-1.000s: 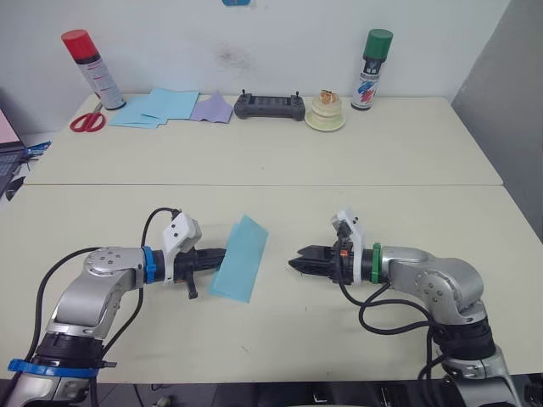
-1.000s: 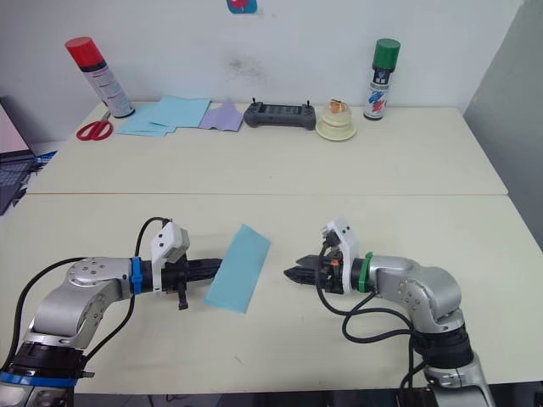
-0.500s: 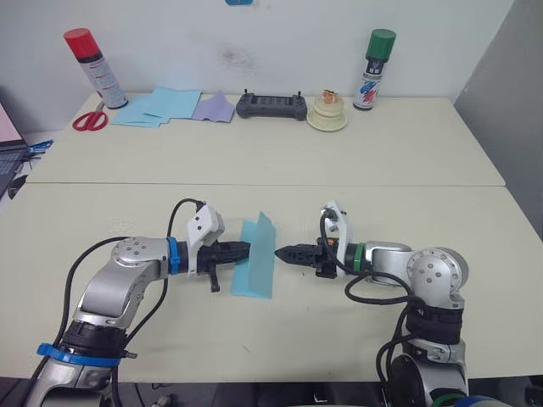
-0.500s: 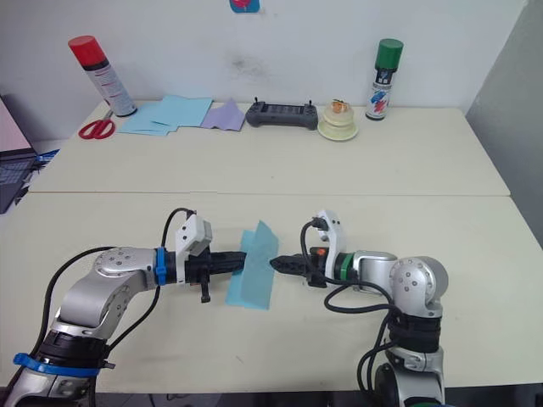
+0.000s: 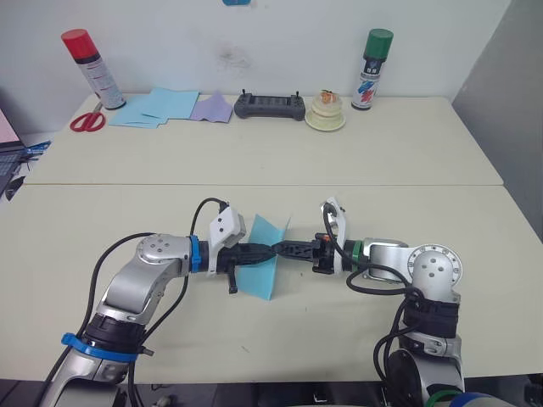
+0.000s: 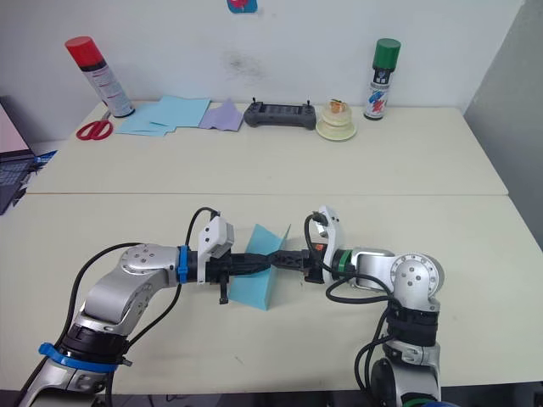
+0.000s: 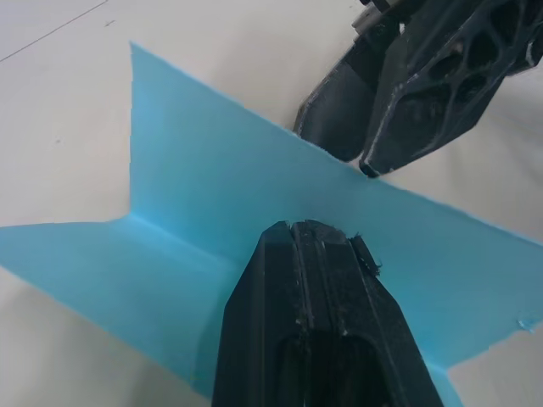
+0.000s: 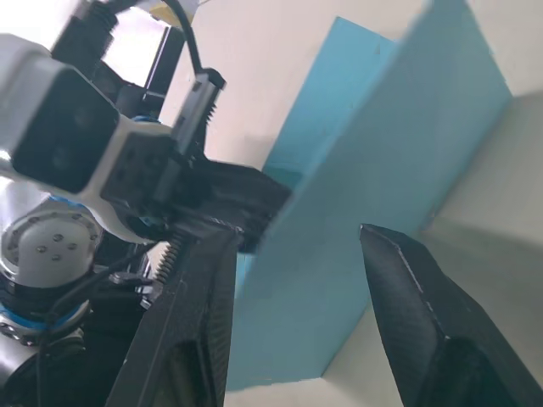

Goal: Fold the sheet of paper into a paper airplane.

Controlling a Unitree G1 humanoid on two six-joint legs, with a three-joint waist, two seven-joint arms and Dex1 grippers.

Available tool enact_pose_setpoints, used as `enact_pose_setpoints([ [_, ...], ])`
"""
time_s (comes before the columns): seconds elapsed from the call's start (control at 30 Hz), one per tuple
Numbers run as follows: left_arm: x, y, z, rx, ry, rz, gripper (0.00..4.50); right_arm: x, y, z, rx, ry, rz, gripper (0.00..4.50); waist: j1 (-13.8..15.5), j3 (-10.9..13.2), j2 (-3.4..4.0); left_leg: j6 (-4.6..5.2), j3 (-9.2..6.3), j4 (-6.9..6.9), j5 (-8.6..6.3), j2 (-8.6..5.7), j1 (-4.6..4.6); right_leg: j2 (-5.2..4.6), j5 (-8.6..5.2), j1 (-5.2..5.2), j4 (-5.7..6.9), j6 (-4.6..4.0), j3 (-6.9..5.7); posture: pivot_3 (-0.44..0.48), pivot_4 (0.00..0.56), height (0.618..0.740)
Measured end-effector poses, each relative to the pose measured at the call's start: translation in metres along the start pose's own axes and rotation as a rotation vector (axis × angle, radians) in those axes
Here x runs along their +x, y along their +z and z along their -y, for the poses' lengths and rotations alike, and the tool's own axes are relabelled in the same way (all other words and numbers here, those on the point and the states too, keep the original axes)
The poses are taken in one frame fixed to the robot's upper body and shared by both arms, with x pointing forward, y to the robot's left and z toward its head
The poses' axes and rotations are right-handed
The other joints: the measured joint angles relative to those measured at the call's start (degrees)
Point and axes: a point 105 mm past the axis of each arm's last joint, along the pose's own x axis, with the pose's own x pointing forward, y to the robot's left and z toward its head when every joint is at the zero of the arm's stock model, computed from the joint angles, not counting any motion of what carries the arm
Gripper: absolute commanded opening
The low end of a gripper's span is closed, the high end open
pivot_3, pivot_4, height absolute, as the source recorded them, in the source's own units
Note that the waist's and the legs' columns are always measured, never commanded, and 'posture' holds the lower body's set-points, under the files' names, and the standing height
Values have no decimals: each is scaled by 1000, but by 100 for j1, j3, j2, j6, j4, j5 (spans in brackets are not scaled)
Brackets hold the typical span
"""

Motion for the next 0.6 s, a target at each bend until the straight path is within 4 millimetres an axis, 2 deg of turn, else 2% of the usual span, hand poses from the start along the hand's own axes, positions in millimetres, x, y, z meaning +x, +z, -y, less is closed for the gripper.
enact_pose_setpoints([
  [0.2,4,2,1,4,-7,7,104,0,2,3,58,-2,14,2340,-2,0,0,0,2,0,0,0,-2,0,0,0,1,0,2,0,150,740],
  [0.6,6,2,1,1,-2,12,104,-11,-4,18,37,-93,-45,2340,-2,-1,-1,1,6,2,0,0,-2,4,0,0,0,1,4,0,150,740],
])
